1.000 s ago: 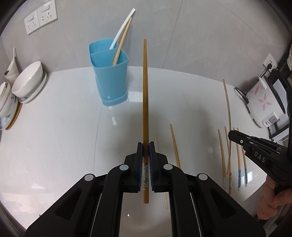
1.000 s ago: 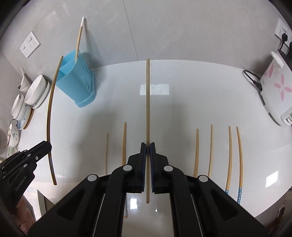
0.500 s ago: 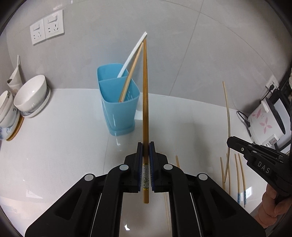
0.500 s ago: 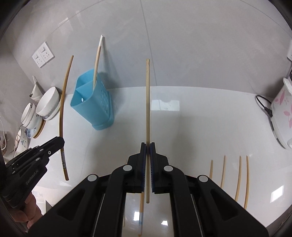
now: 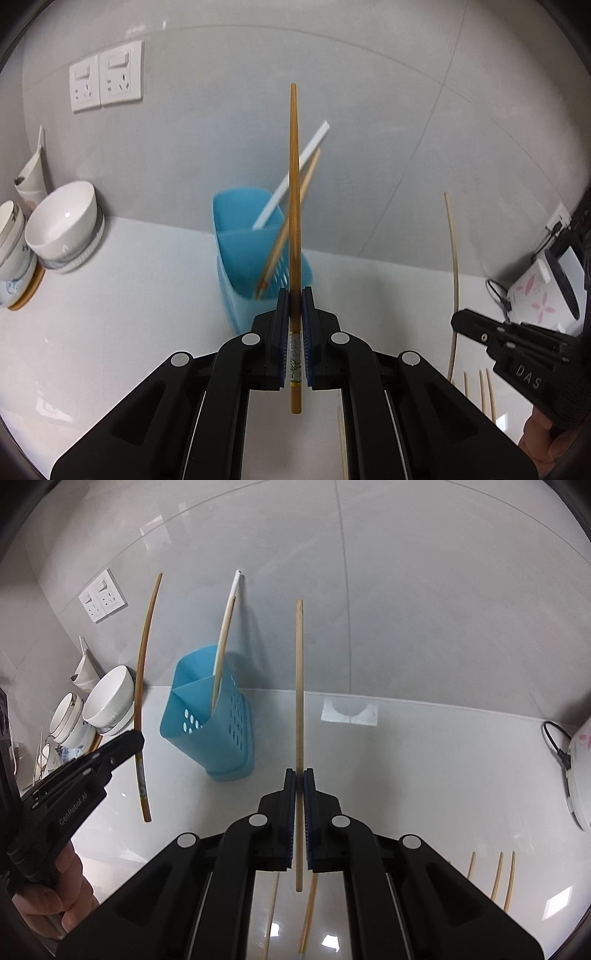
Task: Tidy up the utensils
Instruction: 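Carry the chopstick with the left tool and release it into the blue holder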
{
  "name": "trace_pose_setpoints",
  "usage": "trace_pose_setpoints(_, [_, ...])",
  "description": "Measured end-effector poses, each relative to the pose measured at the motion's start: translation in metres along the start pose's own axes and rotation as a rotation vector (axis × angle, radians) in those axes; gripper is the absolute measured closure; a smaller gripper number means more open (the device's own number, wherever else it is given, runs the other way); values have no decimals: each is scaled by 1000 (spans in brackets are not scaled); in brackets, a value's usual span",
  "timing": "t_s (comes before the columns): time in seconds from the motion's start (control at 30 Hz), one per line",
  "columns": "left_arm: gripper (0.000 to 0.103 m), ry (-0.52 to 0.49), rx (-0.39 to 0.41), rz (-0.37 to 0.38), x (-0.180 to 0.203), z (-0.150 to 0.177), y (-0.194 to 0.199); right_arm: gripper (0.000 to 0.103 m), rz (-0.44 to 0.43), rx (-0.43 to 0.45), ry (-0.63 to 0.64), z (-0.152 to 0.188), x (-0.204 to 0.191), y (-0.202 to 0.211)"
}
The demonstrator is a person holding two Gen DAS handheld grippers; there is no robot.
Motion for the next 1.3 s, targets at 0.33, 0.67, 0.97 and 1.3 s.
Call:
trace_pose_setpoints(0.33, [97,-52,200,84,8,-42,-11,99,-38,62,5,-37,-10,-16])
trace_pose_setpoints(0.67, [97,-116,312,95,18,-51,-39,99,-41,19,-10,-34,-7,-35])
trace_pose_setpoints(0.97, [97,-165,254,56,17,-44,-80,99,-49,9,-7,-36,-7,-45])
trace_pose_setpoints(1.3, [67,-160,191,40,3,-39,-89,99,-63,29,12,-42,-12,-43])
Point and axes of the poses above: each gripper's, at about its wrist camera, not at the fingertips, and y roughly against the way its jaws point, x to its right, z to its underside, the point moved 5 cm from there along -y, roughly the way its jaws point, and after that the axes turned 15 degrees about y, right-handed, at the moved point
